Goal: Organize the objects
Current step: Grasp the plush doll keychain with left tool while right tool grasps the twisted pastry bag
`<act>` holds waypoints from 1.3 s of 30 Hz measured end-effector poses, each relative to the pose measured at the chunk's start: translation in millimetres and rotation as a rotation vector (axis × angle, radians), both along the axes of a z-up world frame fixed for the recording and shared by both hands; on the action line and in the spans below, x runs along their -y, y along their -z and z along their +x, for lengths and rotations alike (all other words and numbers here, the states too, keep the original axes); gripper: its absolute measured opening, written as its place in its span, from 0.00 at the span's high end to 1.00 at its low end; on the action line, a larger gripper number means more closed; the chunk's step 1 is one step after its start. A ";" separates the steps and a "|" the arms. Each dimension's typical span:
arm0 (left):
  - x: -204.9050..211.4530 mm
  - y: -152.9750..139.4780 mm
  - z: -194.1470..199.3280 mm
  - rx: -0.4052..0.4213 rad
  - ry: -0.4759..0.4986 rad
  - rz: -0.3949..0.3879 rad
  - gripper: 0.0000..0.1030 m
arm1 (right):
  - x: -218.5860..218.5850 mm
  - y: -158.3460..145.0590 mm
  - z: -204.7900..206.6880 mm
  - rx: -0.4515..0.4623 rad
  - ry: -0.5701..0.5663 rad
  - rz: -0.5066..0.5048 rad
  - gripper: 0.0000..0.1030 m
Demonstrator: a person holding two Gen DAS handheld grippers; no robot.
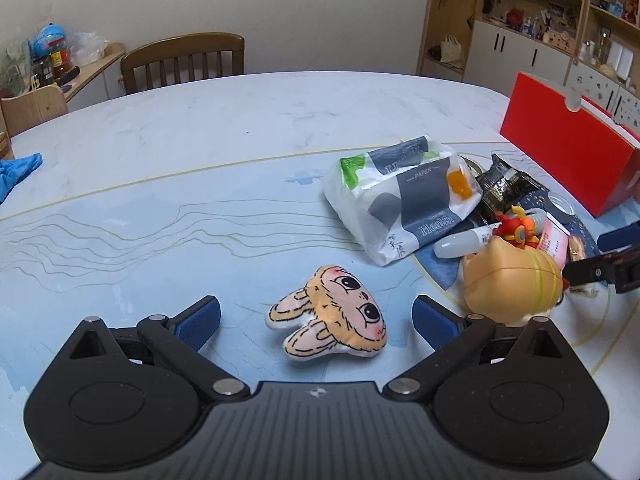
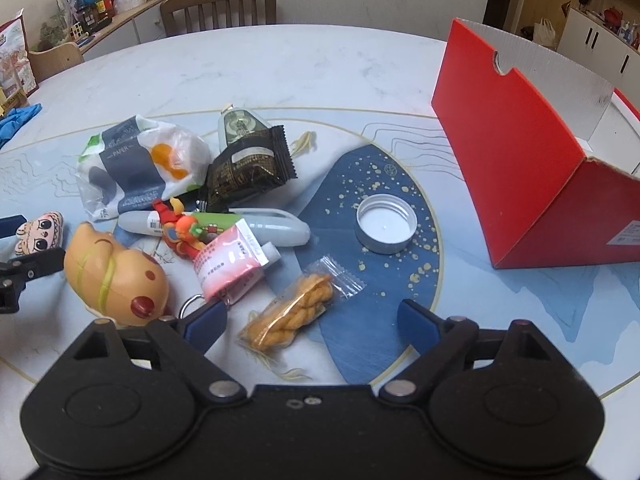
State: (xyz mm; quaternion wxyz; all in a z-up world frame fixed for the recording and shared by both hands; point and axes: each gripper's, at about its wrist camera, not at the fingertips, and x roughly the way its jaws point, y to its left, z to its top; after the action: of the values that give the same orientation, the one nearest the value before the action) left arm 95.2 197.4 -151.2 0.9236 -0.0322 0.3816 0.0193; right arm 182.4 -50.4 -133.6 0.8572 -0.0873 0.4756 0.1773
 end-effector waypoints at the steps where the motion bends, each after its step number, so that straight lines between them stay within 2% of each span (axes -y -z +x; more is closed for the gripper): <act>1: 0.1 0.7 0.9 -0.001 -0.003 0.004 0.00 | 0.0 1.0 0.2 -0.003 0.002 -0.004 0.17; 7: 6.5 2.5 2.8 -0.001 0.000 0.038 0.00 | 3.7 2.8 -0.1 -0.003 0.029 -0.004 0.25; 12: 9.8 2.5 3.4 -0.006 -0.019 0.051 0.02 | 7.9 1.4 -2.1 0.010 0.041 -0.003 0.40; 16: 13.3 1.7 3.4 -0.018 -0.011 0.055 0.16 | 10.4 0.5 -2.7 0.019 0.039 -0.008 0.48; 18: 15.6 -0.3 3.9 -0.022 -0.008 0.055 0.24 | 11.0 -0.4 -3.8 0.026 0.035 -0.009 0.58; 20: 18.5 -2.9 4.3 -0.025 -0.004 0.054 0.38 | 11.4 -1.0 -3.5 0.031 0.025 -0.008 0.66; 23: 22.2 -5.3 4.2 -0.035 -0.014 0.049 0.44 | 12.9 -1.7 -3.2 0.033 0.012 -0.007 0.82; 30: 30.6 -11.9 -0.4 -0.042 -0.032 0.037 0.48 | 25.3 -12.4 -6.2 0.040 -0.008 0.017 0.82; 39: 48.7 -48.5 -11.9 0.006 -0.043 -0.025 0.49 | 61.8 -57.9 -13.3 0.070 -0.020 0.113 0.82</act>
State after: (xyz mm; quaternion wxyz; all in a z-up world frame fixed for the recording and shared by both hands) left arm 83.3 148.7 -102.7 0.9236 -0.0521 0.3782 0.0345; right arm 169.1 -112.1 -75.7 0.8751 -0.0497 0.4334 0.2095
